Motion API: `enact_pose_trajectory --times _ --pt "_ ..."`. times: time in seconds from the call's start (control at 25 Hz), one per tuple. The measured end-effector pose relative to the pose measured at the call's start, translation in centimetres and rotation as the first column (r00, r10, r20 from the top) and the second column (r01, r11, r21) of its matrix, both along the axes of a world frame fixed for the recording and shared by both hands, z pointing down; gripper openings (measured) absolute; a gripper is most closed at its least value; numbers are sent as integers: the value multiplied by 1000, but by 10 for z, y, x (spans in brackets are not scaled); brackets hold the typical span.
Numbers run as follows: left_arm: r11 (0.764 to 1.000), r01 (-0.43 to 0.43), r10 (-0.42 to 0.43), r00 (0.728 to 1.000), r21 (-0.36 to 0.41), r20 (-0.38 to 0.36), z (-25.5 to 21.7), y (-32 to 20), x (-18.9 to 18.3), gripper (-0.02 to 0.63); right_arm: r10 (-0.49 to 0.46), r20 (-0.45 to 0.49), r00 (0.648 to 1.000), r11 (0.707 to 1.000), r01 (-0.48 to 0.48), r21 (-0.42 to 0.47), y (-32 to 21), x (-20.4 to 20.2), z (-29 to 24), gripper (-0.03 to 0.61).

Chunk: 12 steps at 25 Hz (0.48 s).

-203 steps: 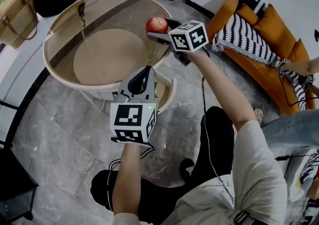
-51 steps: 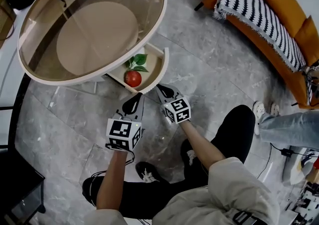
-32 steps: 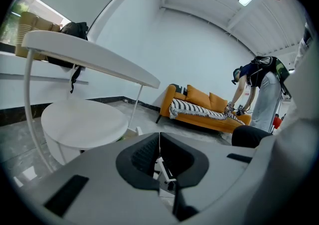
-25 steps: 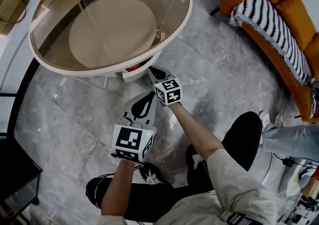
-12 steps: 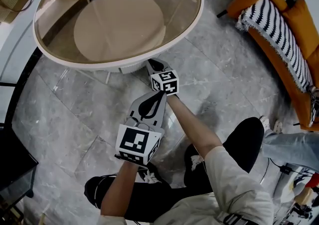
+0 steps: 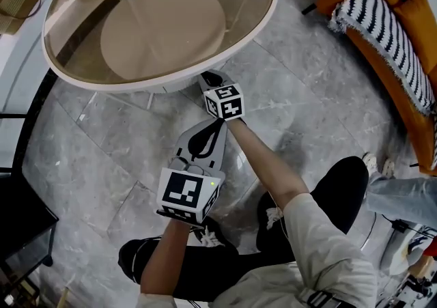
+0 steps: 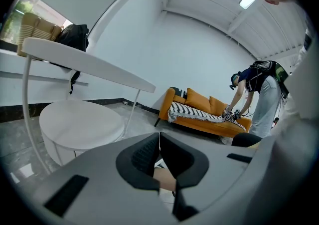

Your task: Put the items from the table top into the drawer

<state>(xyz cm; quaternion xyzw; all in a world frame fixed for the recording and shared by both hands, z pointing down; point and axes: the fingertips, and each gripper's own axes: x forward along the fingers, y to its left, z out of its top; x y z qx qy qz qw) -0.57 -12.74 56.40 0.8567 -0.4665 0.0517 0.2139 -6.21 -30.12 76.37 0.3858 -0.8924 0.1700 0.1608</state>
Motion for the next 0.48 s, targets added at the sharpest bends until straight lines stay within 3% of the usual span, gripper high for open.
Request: enact_pose_trajectory --times 0.24,0.48 --pt "1000 4 -5 999 26 41 2 -6 3 21 -32 10 999 999 32 41 15 5 -18 41" --pt "999 43 -45 996 24 83 -7 -28 -14 21 -39 34 999 999 38 17 16 15 -31 41"
